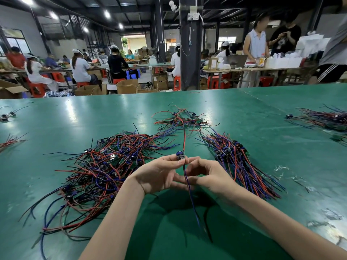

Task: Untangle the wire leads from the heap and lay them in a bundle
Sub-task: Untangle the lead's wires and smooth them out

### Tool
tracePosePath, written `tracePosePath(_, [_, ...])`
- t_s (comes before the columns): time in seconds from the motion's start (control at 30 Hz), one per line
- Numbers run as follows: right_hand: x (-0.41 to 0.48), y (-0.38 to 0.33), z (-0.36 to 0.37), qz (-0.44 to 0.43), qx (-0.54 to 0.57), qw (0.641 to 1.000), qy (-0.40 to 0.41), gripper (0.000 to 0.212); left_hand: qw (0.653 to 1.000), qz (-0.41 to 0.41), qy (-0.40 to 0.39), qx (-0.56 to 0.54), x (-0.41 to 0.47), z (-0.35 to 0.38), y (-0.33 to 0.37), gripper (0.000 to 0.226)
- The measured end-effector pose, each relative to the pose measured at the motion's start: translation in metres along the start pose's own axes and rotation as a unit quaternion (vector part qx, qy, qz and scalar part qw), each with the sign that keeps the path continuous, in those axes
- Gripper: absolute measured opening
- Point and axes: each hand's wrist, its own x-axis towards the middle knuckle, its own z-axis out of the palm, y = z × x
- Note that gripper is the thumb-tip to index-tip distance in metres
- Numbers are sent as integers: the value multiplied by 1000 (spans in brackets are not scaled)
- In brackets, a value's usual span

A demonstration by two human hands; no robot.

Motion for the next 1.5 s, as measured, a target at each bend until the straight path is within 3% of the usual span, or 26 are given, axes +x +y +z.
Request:
tracePosePath(0.1, [1,0,2,60,65,996,2,19,1000,0,-2,-2,0,1,0,13])
tracePosePath(0.27, [2,0,-1,70,-73,993,57,24,1000,-3,17,7,0,1,1,15])
tracePosePath(0.43, [3,1,1,92,54,994,14,19,1000,-3,18,13,1,1,0,17])
tracePosePath(0.63, [3,7,-3,40,-145,986,68,22,997,-39,70,8,7,-1,-3,14])
tracePosePath(0.8, [4,10,-7,65,-48,996,43,23,989,-36,140,3,8,-4,-1,27])
tracePosePath(0.93, [3,8,-3,72,25,996,38,16,991,-33,131,4,7,-2,0,25])
tracePosePath(1.2, [3,5,2,79,133,988,5,28,991,-42,124,10,7,0,-2,20])
tracePosePath(1.3, [3,7,1,79,105,991,15,25,992,-49,117,14,7,-2,-1,23])
tracePosePath(1.43, [3,12,-1,63,-57,994,64,19,992,-46,116,17,9,-1,-2,11])
tracePosePath(1.5, [4,12,0,53,-73,993,79,16,989,-40,139,16,10,-1,-3,9])
